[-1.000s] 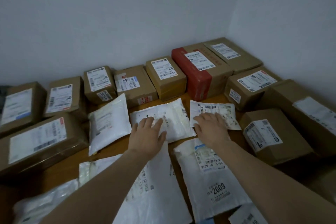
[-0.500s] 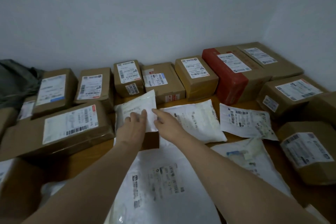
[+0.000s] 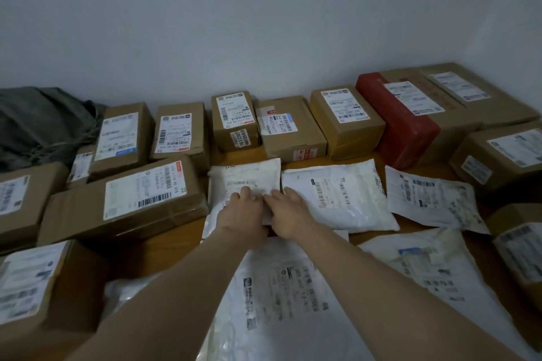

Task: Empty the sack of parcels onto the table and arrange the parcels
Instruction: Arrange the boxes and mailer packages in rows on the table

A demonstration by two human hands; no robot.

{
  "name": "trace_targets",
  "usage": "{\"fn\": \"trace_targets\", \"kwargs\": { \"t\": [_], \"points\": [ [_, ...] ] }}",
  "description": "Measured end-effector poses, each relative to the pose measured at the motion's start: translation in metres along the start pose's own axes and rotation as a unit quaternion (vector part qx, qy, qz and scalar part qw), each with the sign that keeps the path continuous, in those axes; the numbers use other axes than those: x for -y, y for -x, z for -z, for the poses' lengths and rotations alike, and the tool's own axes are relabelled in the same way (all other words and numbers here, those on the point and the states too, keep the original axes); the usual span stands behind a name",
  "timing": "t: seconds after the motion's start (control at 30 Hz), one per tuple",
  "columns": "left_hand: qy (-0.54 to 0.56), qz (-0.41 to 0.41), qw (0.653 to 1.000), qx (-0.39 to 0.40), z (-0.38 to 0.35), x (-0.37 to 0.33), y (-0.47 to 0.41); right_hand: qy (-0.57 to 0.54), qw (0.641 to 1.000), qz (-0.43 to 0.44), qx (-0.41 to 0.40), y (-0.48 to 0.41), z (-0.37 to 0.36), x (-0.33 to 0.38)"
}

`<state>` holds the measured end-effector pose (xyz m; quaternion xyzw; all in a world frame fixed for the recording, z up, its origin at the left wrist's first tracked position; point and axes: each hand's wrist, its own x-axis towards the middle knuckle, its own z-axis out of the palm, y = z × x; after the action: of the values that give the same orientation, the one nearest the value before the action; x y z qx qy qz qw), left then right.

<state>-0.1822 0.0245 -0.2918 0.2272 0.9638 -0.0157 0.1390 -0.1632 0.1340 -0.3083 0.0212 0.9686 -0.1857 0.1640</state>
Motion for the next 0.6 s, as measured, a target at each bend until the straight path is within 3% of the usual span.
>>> {"fn": "trace_targets", "kwargs": {
  "t": [0.1, 0.2, 0.27, 0.47, 0.6],
  "points": [
    [-0.036, -0.016, 0.997, -0.071, 0.006, 0.009, 0.016, 0.045, 0.995, 0.001, -0.086, 0.011, 0.006, 0.002],
    [-0.065, -0.016, 0.990, -0.126, 0.016, 0.023, 0.033, 0.074, 0.997, 0.012, -0.026, 0.016, 0.006, 0.008],
    [-0.066, -0.005, 0.989, -0.135, 0.023, 0.032, 0.045, 0.086, 0.996, -0.004, 0.004, 0.017, 0.008, 0.013],
    [-0.052, 0.030, 0.986, -0.158, 0.042, 0.070, 0.089, 0.044, 0.993, 0.038, -0.101, 0.024, 0.025, 0.067],
    [-0.033, 0.066, 0.987, -0.144, 0.048, 0.096, 0.128, 0.026, 0.994, 0.070, -0.075, 0.048, 0.027, 0.107]
  ]
}}
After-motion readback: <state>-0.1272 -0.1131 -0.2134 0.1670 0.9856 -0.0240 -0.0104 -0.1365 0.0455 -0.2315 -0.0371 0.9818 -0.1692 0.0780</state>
